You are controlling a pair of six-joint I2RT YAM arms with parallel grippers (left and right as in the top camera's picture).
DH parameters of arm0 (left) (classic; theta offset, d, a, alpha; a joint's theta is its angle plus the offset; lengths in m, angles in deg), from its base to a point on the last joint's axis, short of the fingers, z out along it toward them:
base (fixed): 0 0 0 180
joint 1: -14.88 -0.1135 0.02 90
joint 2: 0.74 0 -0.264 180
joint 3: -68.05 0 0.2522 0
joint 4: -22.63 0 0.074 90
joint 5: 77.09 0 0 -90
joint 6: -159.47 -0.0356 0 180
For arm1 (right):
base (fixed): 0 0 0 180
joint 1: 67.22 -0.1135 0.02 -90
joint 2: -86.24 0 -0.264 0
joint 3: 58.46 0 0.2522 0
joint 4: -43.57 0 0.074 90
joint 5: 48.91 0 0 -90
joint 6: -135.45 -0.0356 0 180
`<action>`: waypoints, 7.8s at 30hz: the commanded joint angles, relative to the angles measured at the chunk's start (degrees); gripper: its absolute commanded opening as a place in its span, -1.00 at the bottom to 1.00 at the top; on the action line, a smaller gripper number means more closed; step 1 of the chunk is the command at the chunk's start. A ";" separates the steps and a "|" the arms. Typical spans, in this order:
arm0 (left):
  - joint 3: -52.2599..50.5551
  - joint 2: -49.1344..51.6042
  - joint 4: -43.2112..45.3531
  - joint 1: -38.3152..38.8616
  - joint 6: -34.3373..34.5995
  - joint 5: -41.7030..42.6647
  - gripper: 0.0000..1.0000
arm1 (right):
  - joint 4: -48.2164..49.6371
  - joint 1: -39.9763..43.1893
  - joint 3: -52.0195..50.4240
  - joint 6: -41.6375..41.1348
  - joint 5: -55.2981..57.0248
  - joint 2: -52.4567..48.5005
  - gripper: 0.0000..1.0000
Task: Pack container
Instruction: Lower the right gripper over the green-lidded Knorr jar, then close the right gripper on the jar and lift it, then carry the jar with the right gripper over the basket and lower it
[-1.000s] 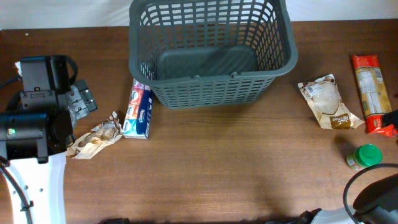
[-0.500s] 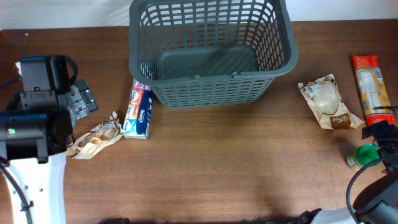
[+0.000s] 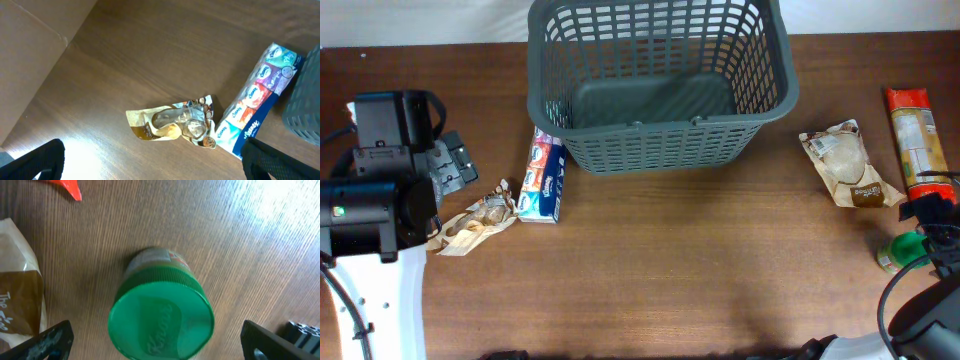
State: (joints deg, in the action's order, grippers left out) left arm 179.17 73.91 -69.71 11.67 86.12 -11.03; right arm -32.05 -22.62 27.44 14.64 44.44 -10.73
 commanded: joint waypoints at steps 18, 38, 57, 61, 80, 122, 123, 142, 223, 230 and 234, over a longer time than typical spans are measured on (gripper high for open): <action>0.17 0.09 -0.57 -0.33 -0.24 0.42 0.98 | 1.53 0.35 -0.37 0.39 -0.33 -6.03 0.97; 0.17 0.09 -0.57 -0.33 -0.24 0.42 0.99 | 3.89 -1.16 -1.75 0.55 -0.35 -6.71 0.98; 0.17 0.09 -1.66 -0.33 -0.24 0.39 0.99 | 6.67 -3.30 -4.72 0.37 0.31 -6.71 0.98; 0.17 0.09 -1.68 -0.33 -0.24 0.39 0.99 | 6.73 -3.28 -4.74 0.39 0.33 -7.48 0.98; 0.17 0.09 -2.47 -0.33 -0.26 0.39 0.99 | 7.93 -3.30 -4.74 0.55 2.34 -10.14 0.98; 0.17 0.09 -3.28 -0.33 -0.24 0.37 0.99 | 6.03 -3.34 -4.02 0.59 2.86 -10.12 -0.93; 0.17 0.09 -3.28 -0.33 -0.26 0.37 0.99 | 5.22 -3.34 -3.37 0.61 2.67 -10.12 -0.92; 0.17 0.09 -1.60 -0.33 -0.24 0.39 0.99 | -16.57 -11.17 41.03 16.06 -22.49 1.55 -0.92; 0.17 0.09 -8.02 -0.33 -0.26 0.35 0.99 | -10.82 -58.86 54.80 16.37 -1.84 -29.53 -0.27; 0.17 0.09 -8.04 -0.35 -0.26 0.37 0.99 | -10.56 -58.82 54.80 16.37 -1.79 -29.53 -0.18; 0.17 0.09 -8.04 -0.35 -0.26 0.35 0.99 | -10.58 -58.82 54.80 16.37 -1.79 -29.53 -0.13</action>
State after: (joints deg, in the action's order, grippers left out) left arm 179.15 73.91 -77.54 11.67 86.12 -10.88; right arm -42.94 -81.24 81.40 31.69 42.17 -39.73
